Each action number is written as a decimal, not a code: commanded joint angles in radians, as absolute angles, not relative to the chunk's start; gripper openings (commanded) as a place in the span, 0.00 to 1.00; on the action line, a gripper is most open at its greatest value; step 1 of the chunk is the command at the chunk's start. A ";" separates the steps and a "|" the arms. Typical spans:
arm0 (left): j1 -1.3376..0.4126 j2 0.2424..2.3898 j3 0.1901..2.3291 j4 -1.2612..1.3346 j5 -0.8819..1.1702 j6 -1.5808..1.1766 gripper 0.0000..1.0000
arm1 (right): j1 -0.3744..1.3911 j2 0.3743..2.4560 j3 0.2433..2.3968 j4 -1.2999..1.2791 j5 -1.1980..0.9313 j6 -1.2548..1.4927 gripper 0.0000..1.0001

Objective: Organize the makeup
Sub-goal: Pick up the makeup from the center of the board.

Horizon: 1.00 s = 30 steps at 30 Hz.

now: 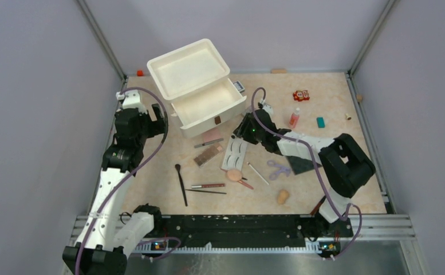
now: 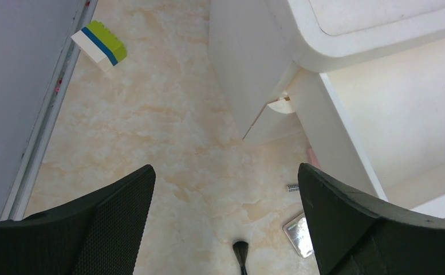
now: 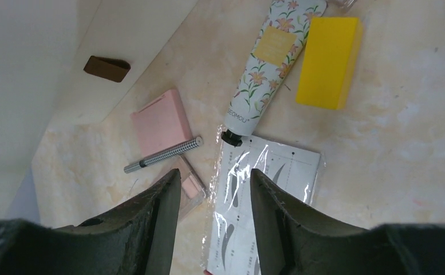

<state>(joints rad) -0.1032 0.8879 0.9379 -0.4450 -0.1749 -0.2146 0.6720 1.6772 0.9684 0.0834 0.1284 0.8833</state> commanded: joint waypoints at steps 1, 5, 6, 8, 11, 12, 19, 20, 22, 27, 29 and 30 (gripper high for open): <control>-0.097 0.888 0.932 -0.400 -0.154 -0.225 0.99 | 0.667 1.738 0.958 0.240 0.105 1.021 0.48; -0.095 0.891 0.931 -0.397 -0.139 -0.225 0.99 | 0.665 1.797 1.001 0.248 0.130 1.028 0.48; -0.095 0.892 0.931 -0.397 -0.135 -0.225 0.99 | 0.664 1.813 1.013 0.238 0.138 1.031 0.48; -0.095 0.893 0.932 -0.397 -0.129 -0.225 0.99 | 0.661 1.829 1.030 0.223 0.156 1.033 0.48; -0.095 0.896 0.932 -0.396 -0.125 -0.225 0.99 | 0.660 1.851 1.048 0.201 0.188 1.039 0.48; -0.095 0.896 0.933 -0.396 -0.124 -0.225 0.99 | 0.658 1.860 1.054 0.200 0.191 1.041 0.48; -0.094 0.893 0.933 -0.397 -0.127 -0.225 0.99 | 0.654 1.934 1.114 0.181 0.208 1.032 0.48; -0.094 0.893 0.933 -0.397 -0.127 -0.225 0.99 | 0.653 1.942 1.121 0.176 0.211 1.031 0.48; -0.092 0.894 0.933 -0.397 -0.125 -0.225 0.99 | 0.652 1.956 1.132 0.161 0.222 1.029 0.48; -0.092 0.897 0.933 -0.396 -0.119 -0.225 0.99 | 0.651 1.985 1.152 0.123 0.252 1.021 0.39; -0.091 0.897 0.933 -0.396 -0.117 -0.225 0.99 | 0.649 1.993 1.154 0.115 0.253 1.016 0.32; -0.091 0.897 0.933 -0.396 -0.117 -0.225 0.99 | 0.647 1.995 1.155 0.116 0.251 1.015 0.29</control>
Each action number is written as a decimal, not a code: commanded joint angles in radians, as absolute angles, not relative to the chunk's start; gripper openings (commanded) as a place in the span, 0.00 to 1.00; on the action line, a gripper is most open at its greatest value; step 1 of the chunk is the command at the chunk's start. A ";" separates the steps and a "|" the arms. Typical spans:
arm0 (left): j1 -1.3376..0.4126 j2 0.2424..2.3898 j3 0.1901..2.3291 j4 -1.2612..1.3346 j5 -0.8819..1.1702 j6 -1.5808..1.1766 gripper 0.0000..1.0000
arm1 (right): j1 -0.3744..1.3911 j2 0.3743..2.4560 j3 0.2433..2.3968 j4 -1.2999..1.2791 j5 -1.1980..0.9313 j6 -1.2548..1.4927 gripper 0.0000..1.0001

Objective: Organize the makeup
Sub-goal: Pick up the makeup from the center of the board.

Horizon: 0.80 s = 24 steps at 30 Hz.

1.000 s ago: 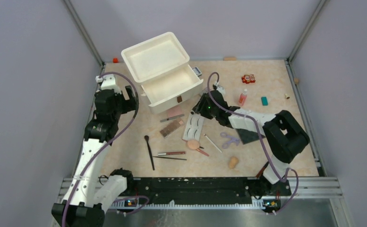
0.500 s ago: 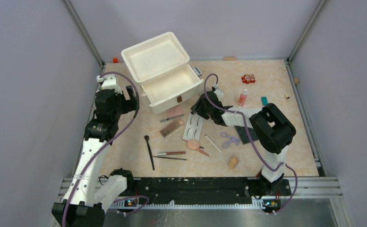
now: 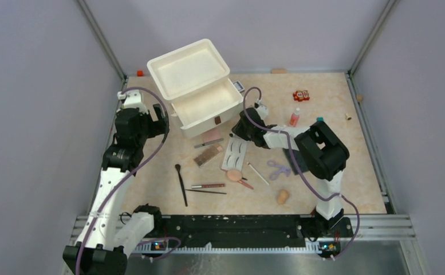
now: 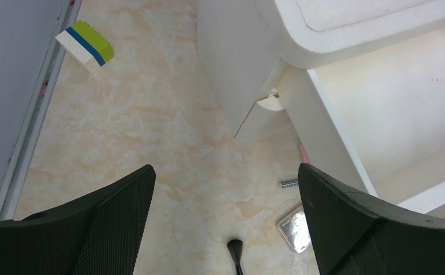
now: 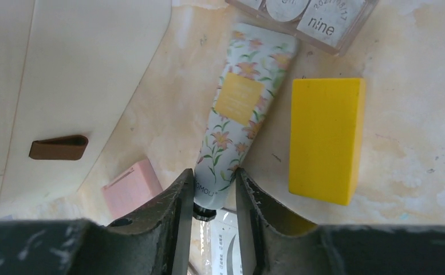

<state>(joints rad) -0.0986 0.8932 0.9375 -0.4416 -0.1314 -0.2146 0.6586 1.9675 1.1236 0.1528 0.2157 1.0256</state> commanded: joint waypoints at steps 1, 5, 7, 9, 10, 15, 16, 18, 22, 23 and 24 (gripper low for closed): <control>-0.091 0.897 0.933 -0.396 -0.117 -0.225 0.99 | 0.646 1.996 1.151 0.116 0.250 1.014 0.26; -0.087 0.898 0.933 -0.394 -0.117 -0.225 0.99 | 0.641 1.978 1.127 0.128 0.255 1.009 0.17; -0.086 0.899 0.934 -0.394 -0.114 -0.225 0.99 | 0.637 1.957 1.101 0.152 0.258 1.004 0.13; -0.086 0.900 0.933 -0.394 -0.111 -0.225 0.99 | 0.635 1.924 1.068 0.181 0.262 0.995 0.11; -0.085 0.900 0.933 -0.394 -0.111 -0.225 0.99 | 0.635 1.904 1.052 0.194 0.263 0.990 0.10; -0.083 0.902 0.933 -0.393 -0.107 -0.225 0.99 | 0.634 1.780 0.963 0.252 0.242 0.953 0.09; -0.083 0.902 0.933 -0.393 -0.107 -0.225 0.99 | 0.634 1.743 0.946 0.257 0.231 0.945 0.09; -0.082 0.902 0.934 -0.393 -0.109 -0.225 0.99 | 0.634 1.687 0.905 0.267 0.198 0.934 0.09; -0.077 0.902 0.934 -0.393 -0.111 -0.226 0.99 | 0.634 1.549 0.808 0.242 0.172 0.927 0.09; -0.075 0.902 0.934 -0.393 -0.112 -0.226 0.99 | 0.635 1.509 0.775 0.229 0.189 0.929 0.09; -0.073 0.903 0.935 -0.393 -0.111 -0.225 0.99 | 0.635 1.459 0.746 0.205 0.209 0.932 0.09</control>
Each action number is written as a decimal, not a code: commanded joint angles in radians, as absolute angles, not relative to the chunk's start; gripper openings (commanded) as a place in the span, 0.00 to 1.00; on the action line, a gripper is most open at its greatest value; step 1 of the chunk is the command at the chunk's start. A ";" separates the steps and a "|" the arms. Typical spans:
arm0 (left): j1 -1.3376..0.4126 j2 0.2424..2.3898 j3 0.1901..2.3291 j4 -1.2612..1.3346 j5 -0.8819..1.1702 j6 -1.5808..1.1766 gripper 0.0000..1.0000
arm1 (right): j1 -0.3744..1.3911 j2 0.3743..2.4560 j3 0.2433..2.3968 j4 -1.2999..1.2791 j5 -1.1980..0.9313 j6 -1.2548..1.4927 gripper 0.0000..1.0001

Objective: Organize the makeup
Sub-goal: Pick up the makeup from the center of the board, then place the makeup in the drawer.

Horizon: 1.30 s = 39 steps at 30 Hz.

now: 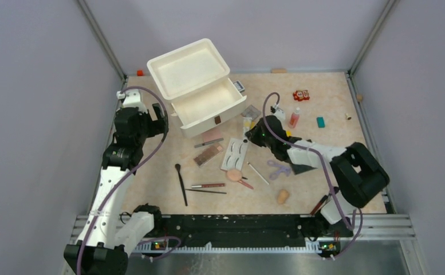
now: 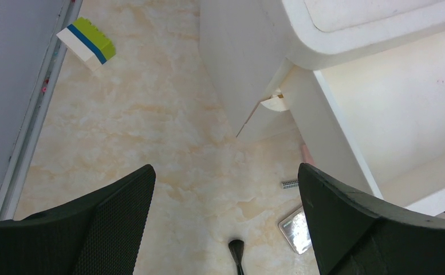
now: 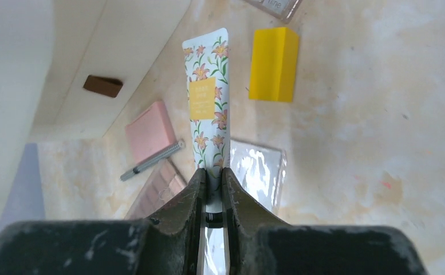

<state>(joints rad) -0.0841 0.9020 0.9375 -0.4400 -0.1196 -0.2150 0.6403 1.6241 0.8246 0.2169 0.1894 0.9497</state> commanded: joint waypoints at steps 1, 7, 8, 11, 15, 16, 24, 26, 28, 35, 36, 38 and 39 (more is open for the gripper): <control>-0.071 0.904 0.935 -0.393 -0.109 -0.225 0.99 | 0.635 1.407 0.723 0.180 0.231 0.931 0.09; -0.062 0.913 0.936 -0.393 -0.099 -0.227 0.99 | 0.635 1.123 0.659 0.016 0.369 0.887 0.08; -0.061 0.913 0.937 -0.393 -0.098 -0.227 0.99 | 0.634 1.085 0.665 0.005 0.385 0.870 0.09; -0.059 0.911 0.935 -0.393 -0.095 -0.228 0.99 | 0.635 1.029 0.726 -0.021 0.387 0.774 0.09; -0.057 0.910 0.934 -0.394 -0.099 -0.227 0.99 | 0.634 1.108 0.917 -0.026 0.241 0.623 0.09; -0.057 0.908 0.934 -0.394 -0.100 -0.227 0.99 | 0.635 1.143 0.969 -0.021 0.193 0.600 0.09; -0.052 0.894 0.931 -0.397 -0.107 -0.227 0.99 | 0.637 1.366 1.151 0.120 0.093 0.786 0.09; -0.052 0.893 0.931 -0.397 -0.107 -0.229 0.99 | 0.648 1.403 1.137 0.189 0.134 0.867 0.08; -0.051 0.890 0.931 -0.398 -0.102 -0.229 0.99 | 0.666 1.454 1.150 0.240 0.154 0.910 0.07; -0.051 0.897 0.930 -0.397 -0.092 -0.229 0.99 | 0.718 1.605 1.338 0.220 0.098 0.929 0.35; -0.051 0.896 0.931 -0.396 -0.094 -0.229 0.99 | 0.722 1.609 1.348 0.208 0.096 0.924 0.40; -0.051 0.892 0.931 -0.397 -0.099 -0.229 0.99 | 0.724 1.593 1.321 0.217 0.102 0.909 0.45; -0.049 0.890 0.931 -0.397 -0.101 -0.229 0.99 | 0.723 1.577 1.307 0.223 0.115 0.906 0.46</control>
